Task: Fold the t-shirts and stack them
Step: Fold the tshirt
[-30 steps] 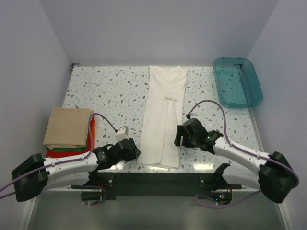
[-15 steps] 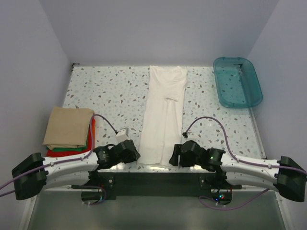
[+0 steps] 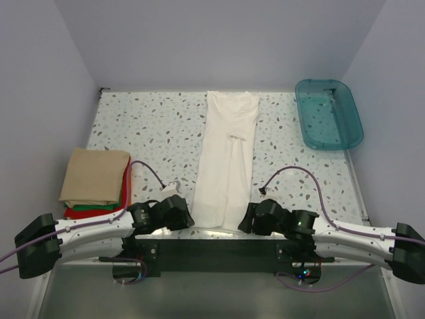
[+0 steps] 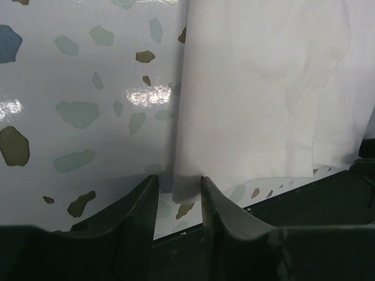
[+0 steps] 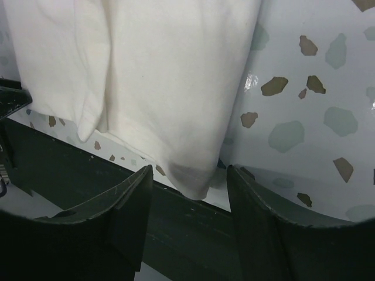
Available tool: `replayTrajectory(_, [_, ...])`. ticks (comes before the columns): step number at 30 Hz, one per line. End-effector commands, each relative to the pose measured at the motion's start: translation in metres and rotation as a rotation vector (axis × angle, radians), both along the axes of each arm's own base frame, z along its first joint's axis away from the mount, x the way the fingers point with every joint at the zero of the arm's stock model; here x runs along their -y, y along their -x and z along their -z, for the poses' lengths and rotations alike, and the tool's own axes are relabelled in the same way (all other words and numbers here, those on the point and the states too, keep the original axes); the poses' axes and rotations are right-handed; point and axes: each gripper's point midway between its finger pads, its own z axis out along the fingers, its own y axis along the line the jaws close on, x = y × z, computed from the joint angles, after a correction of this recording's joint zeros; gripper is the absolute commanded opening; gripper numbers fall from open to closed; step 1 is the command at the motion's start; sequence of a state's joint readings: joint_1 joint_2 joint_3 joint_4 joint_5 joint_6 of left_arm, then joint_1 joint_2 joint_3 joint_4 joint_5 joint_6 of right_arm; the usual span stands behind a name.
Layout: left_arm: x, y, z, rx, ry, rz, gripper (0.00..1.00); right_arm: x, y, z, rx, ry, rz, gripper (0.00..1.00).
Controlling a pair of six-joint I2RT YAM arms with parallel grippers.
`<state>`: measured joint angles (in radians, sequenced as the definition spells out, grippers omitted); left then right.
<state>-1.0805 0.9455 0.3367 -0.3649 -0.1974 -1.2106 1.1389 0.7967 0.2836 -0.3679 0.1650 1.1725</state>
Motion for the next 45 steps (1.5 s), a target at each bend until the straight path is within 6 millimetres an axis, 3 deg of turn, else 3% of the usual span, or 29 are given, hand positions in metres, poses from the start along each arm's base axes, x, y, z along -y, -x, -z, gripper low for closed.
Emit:
replayTrajectory(1, [0.001, 0.008, 0.004, -0.024, -0.026, 0.064, 0.4, 0.027, 0.01, 0.023, -0.046, 0.105, 0.029, 0.57])
replayTrajectory(9, [0.006, 0.007, 0.008, -0.02, -0.021, 0.082, 0.39, 0.017, 0.012, 0.032, -0.071, 0.096, 0.008, 0.53])
replayTrajectory(12, [0.006, 0.009, 0.011, -0.028, -0.017, 0.082, 0.31, 0.017, 0.014, 0.035, -0.081, 0.103, 0.005, 0.49])
replayTrajectory(14, [0.004, 0.01, 0.012, -0.031, -0.017, 0.081, 0.26, 0.021, 0.015, 0.038, -0.085, 0.114, 0.009, 0.44])
replayTrajectory(18, [0.005, 0.012, 0.01, -0.037, -0.001, 0.082, 0.0, 0.027, 0.019, 0.036, -0.092, 0.109, 0.012, 0.28])
replayTrajectory(19, [0.005, 0.013, 0.009, -0.038, 0.005, 0.083, 0.0, 0.03, 0.018, 0.036, -0.088, 0.115, 0.02, 0.17])
replayTrajectory(20, [0.004, 0.014, 0.009, -0.042, 0.006, 0.08, 0.0, 0.034, 0.019, 0.034, -0.084, 0.114, 0.024, 0.14])
replayTrajectory(26, [0.009, 0.02, 0.003, -0.049, 0.048, 0.097, 0.0, 0.046, 0.026, 0.03, -0.09, 0.105, 0.027, 0.05])
replayTrajectory(32, [0.018, 0.025, -0.005, -0.051, 0.092, 0.12, 0.0, 0.041, 0.024, 0.023, -0.08, 0.096, 0.008, 0.11])
replayTrajectory(37, [0.022, 0.026, -0.009, -0.048, 0.103, 0.13, 0.0, 0.037, 0.023, 0.02, -0.075, 0.103, -0.012, 0.42])
replayTrajectory(38, [0.023, 0.026, -0.01, -0.047, 0.106, 0.132, 0.0, 0.037, 0.023, 0.021, -0.077, 0.103, -0.006, 0.44])
replayTrajectory(45, [0.022, 0.026, -0.006, -0.048, 0.106, 0.13, 0.0, 0.047, 0.027, 0.03, -0.11, 0.092, 0.058, 0.48])
